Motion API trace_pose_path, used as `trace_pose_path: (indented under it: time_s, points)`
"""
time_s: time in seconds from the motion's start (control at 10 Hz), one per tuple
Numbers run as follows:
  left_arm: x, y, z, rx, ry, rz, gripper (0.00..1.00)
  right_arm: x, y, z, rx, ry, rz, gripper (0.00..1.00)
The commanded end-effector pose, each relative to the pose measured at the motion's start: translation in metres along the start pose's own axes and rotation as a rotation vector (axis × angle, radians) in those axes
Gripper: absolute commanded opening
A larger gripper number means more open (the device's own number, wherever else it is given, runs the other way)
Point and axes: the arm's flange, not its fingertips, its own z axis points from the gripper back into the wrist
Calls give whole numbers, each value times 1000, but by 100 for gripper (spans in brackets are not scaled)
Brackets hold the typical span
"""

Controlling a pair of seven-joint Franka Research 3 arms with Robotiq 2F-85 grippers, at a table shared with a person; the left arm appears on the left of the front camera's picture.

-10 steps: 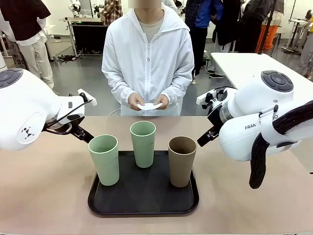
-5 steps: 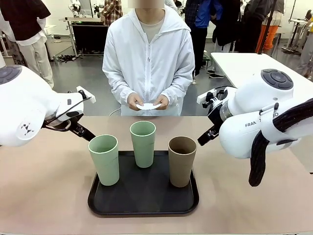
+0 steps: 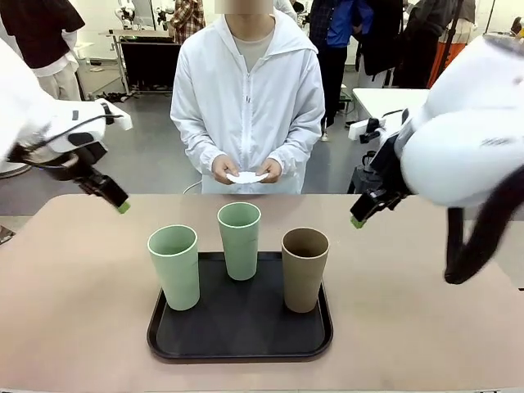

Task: Place coasters on the table and set cups on them.
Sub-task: Pick up one Reusable plastic cup and place it on a coaster set by the human.

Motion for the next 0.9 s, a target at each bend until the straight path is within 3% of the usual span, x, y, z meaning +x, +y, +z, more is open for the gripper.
trace_pose_path:
  time_s: [0.0, 0.2, 0.3, 0.4, 0.6, 0.8]
  points:
    - [-44, -20, 38, -95, 117, -34, 100, -54, 30, 46, 53, 82, -27, 100]
    - [-76, -29, 57, -93, 130, -24, 100, -94, 46, 51, 49, 104, -44, 100]
    - [-90, -33, 44, -55, 122, 21, 100, -105, 37, 36, -12, 104, -30, 100]
    - [-38, -21, 58, -88, 144, -28, 100, -41, 32, 72, 42, 110, -12, 100]
    - [-44, -21, 71, -84, 141, -21, 100, -47, 35, 83, 29, 114, -14, 100]
    - [-36, 0, 57, -562, -55, 96, 100, -51, -12, 68, 423, -36, -278, 100]
